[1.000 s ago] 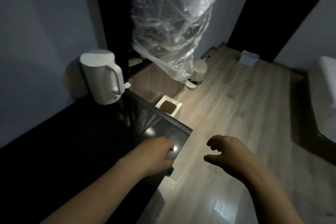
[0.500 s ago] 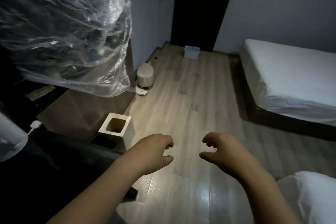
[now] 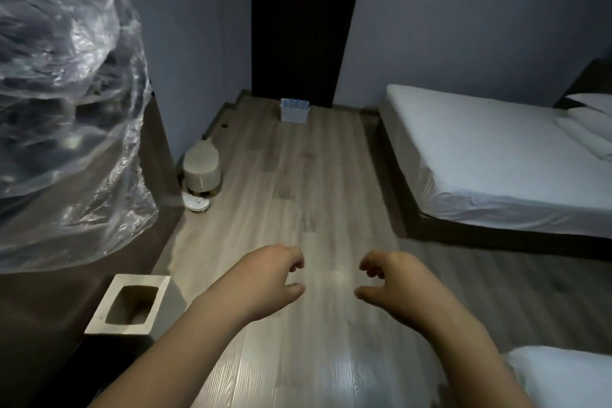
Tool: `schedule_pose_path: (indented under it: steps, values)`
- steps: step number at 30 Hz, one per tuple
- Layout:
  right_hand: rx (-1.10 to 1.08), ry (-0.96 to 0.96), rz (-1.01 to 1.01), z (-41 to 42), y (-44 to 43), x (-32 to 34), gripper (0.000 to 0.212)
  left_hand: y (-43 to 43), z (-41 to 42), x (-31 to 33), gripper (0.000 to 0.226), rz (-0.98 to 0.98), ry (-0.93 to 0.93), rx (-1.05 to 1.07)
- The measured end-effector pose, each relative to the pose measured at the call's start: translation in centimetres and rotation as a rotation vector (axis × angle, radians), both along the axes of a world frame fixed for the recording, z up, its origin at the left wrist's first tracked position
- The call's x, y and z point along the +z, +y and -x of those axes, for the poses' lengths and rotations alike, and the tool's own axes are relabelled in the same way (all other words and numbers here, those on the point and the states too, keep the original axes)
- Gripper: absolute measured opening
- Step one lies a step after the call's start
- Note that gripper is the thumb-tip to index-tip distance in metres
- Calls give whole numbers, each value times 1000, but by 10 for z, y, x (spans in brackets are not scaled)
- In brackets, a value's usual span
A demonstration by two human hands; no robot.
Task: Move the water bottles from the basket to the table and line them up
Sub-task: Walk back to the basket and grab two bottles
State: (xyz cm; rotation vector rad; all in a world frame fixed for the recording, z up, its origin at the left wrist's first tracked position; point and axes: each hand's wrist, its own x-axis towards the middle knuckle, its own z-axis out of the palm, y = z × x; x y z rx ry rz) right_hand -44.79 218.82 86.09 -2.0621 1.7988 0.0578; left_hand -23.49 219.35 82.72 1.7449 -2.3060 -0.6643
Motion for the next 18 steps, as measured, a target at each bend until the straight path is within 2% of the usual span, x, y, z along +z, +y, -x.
schedule_pose_path:
  steps: [9,18]
  values:
    - [5,-2,42,-10,-142,27,48,-152,-2,24,36,68,-40,-58]
    - [3,-42,57,2,-298,16,47,-304,14,26,35,110,-80,-77]
